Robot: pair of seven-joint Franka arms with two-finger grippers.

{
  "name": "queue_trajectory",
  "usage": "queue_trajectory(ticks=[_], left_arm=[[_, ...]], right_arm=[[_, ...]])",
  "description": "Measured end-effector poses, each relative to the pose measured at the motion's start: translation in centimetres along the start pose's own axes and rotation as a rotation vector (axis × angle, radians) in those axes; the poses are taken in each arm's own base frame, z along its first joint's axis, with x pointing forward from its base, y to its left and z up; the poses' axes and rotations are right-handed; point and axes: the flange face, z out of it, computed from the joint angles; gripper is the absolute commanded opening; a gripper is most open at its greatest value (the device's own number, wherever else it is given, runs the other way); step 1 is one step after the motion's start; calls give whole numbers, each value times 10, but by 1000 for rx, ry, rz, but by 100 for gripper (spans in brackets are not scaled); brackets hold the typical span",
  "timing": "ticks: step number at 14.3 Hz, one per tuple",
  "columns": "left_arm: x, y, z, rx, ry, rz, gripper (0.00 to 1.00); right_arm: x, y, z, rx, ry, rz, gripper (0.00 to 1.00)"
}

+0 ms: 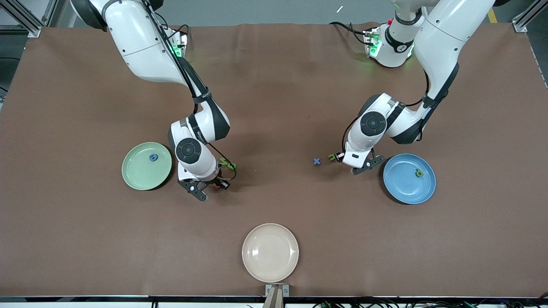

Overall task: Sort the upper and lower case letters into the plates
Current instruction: 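Carry the E to the blue plate while the right gripper drops a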

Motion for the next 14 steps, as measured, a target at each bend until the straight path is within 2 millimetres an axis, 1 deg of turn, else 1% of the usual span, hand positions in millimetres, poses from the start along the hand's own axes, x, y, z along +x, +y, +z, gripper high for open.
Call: queue_trajectory(ticks=[2,3,4,7,8,10,11,12,14], left_arm=[[-1,1,0,-2,0,-16,14],[-1,1,-1,-3,1,-24,9],[-1,1,-1,-3,1,-27,8],[-1,2,-4,-4,5,-25,8],[-1,2,-8,3,11,-20,8],[4,-4,-25,52,20,24,8],[8,-10,-37,82,23,59,8],[15,-18,-48,101,28,88,8],[36,-39,-65,113,37,137,8]], right_arm=[[0,0,0,0,1,0,19],[1,0,-2,-1,1,0,6],[1,0,-2,0,1,1,2],[2,-1,-2,0,2,1,0],[3,-1,-3,0,2,2,0],[13,4,-6,-28,-11,-10,0],[22,9,-10,-50,-26,-32,0],[35,17,-18,-71,-44,-58,0],[68,40,-47,-93,-78,-111,0]])
